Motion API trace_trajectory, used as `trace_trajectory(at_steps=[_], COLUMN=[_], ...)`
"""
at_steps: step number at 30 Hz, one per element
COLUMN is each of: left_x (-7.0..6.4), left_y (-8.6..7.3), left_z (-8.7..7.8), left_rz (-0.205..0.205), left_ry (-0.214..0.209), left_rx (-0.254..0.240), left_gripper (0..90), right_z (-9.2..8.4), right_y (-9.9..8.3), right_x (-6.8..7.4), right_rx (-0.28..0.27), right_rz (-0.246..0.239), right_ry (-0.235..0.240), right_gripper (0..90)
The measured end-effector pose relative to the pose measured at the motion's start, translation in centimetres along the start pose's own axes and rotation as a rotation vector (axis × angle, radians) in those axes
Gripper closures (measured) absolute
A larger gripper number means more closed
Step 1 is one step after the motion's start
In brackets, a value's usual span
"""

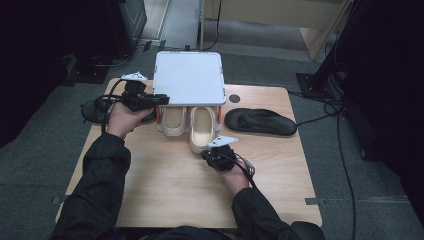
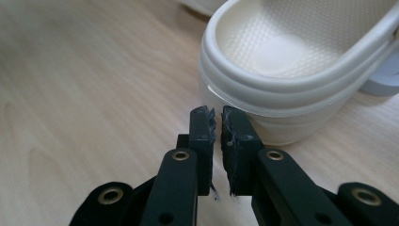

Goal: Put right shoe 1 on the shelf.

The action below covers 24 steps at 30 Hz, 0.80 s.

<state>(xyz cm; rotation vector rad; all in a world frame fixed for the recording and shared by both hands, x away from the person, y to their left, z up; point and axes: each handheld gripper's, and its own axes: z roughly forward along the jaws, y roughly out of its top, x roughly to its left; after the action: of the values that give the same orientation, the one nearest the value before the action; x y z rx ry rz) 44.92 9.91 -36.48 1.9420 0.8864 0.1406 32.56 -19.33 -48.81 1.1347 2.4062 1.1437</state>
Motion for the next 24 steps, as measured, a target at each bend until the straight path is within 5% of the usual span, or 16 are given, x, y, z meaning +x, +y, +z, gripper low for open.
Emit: trace_trajectory(at_steps=[15, 24], left_x=[0.1, 0.1], left_y=[-0.1, -0.1], left_z=[0.0, 0.0], left_rz=[-0.003, 0.006], left_ry=[-0.007, -0.003], left_rx=[-0.003, -0.005], left_gripper=[77.2, 76.7], right_z=[2.2, 2.6], right_y=[2.6, 2.7], right_x=[-2.9, -3.6], right_rx=[-0.019, -0.026], right_rz=[0.035, 0.063], right_ry=[-0.006, 0.004], right_gripper=[80.5, 76.3])
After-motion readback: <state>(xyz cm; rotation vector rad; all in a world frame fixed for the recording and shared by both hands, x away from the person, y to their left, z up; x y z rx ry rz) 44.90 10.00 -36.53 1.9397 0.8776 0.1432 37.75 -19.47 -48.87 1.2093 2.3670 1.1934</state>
